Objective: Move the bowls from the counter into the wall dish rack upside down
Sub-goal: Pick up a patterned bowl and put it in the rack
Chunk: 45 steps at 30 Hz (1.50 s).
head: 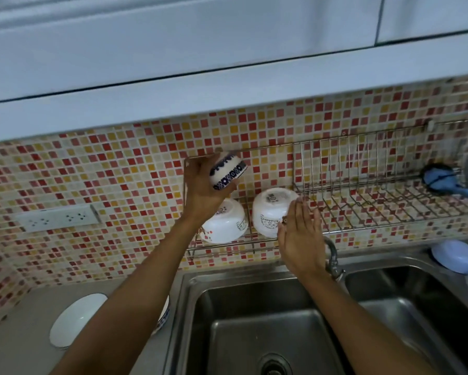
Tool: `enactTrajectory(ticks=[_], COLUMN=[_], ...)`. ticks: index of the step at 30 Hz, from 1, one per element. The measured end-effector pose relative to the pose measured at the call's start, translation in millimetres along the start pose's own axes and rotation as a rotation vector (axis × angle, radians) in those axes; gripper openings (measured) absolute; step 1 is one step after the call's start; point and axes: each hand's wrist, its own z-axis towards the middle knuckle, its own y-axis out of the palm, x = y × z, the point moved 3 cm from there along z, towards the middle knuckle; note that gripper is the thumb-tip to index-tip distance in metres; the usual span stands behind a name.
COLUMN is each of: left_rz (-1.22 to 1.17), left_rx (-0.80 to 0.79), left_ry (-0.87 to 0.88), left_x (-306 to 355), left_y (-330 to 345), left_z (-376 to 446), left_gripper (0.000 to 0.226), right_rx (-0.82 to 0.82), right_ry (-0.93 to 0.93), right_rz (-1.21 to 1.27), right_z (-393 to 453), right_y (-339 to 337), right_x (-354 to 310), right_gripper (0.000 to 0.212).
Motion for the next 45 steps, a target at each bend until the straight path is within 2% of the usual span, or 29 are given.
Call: enactTrajectory(ticks=[6, 14, 32, 39, 45], left_rz=[0.200, 0.379, 0.476, 0.447, 0.322], left_rx=[-0.106, -0.257, -0.460, -0.504, -0.433], left_ry=[0.102, 0.151, 0.143, 0.115, 0.042], left_x=[-12, -27, -33, -32, -33], left_y=[18, 34, 47, 49, 43], left_z=[-26, -44, -53, -55, -64], left_gripper=[0.071, 0.074, 0.093, 0.088, 0.063], right_rx=[0.010, 0.015, 0.025, 0.039, 0.099], right_ry=[-0.002, -0.010, -0.005, 0.007, -0.019], right_rz=[0.008, 0.025, 0.068, 0.090, 0.135], right_z=[0, 0, -2, -4, -14], right_y=[-2, -2, 0, 0, 0], right_x=[-1, -2, -1, -1, -1], right_gripper=[0.060, 0.056, 0.057, 0.059, 0.057])
